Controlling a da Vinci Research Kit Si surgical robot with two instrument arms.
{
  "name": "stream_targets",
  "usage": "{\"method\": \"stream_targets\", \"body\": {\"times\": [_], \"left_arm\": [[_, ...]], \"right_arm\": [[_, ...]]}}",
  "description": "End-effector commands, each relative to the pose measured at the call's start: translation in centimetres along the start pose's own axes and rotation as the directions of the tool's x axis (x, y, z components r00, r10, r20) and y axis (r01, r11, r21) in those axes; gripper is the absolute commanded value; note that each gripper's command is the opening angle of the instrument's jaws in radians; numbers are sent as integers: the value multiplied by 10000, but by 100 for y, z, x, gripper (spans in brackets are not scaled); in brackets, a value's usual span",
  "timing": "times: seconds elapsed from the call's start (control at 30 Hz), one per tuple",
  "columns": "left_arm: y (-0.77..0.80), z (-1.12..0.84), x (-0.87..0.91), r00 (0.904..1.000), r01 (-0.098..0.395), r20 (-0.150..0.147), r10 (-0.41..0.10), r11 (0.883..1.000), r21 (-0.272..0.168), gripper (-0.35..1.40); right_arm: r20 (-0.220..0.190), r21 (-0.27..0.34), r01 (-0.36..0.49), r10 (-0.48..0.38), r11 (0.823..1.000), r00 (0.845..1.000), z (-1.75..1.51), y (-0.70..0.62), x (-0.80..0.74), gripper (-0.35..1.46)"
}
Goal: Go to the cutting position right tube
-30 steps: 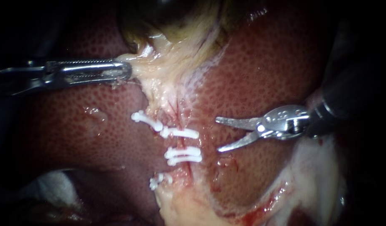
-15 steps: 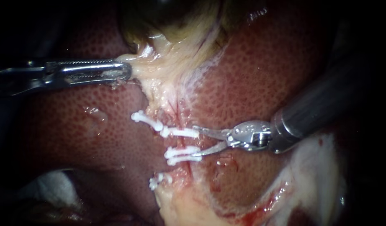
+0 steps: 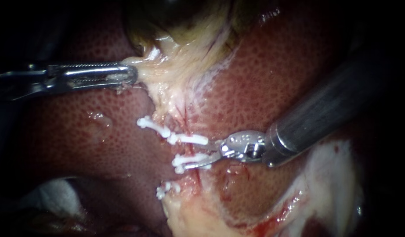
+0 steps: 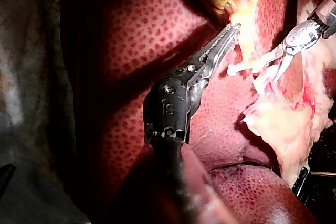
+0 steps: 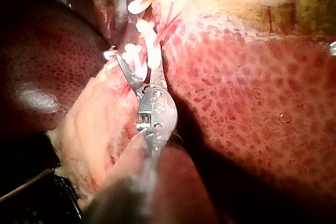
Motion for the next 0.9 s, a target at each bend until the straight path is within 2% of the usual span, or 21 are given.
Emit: {"method": "stream_targets", "body": {"times": [0.03,0.3,0.5,0.73,0.9], "left_arm": [[0,0,0,10000,2,-1,-2,10000,-3,-35],[-2,0,0,10000,3,-6,-3,10000,27,-35],[-5,1,-1,10000,4,-7,-4,10000,29,-35],[-6,2,-1,10000,6,-14,-6,10000,65,-35],[-6,2,-1,10000,6,-15,-6,10000,69,-35]], "right_arm": [[-9,67,-58,58,10000,10000,1,0,1,141],[-294,832,-514,540,9952,9981,5,-1,3,141],[-250,1431,-797,841,9865,9961,8,-3,5,138],[-386,1992,-876,972,9760,9945,19,0,12,133],[-747,2169,-915,1099,9719,9911,29,3,19,133]]}}
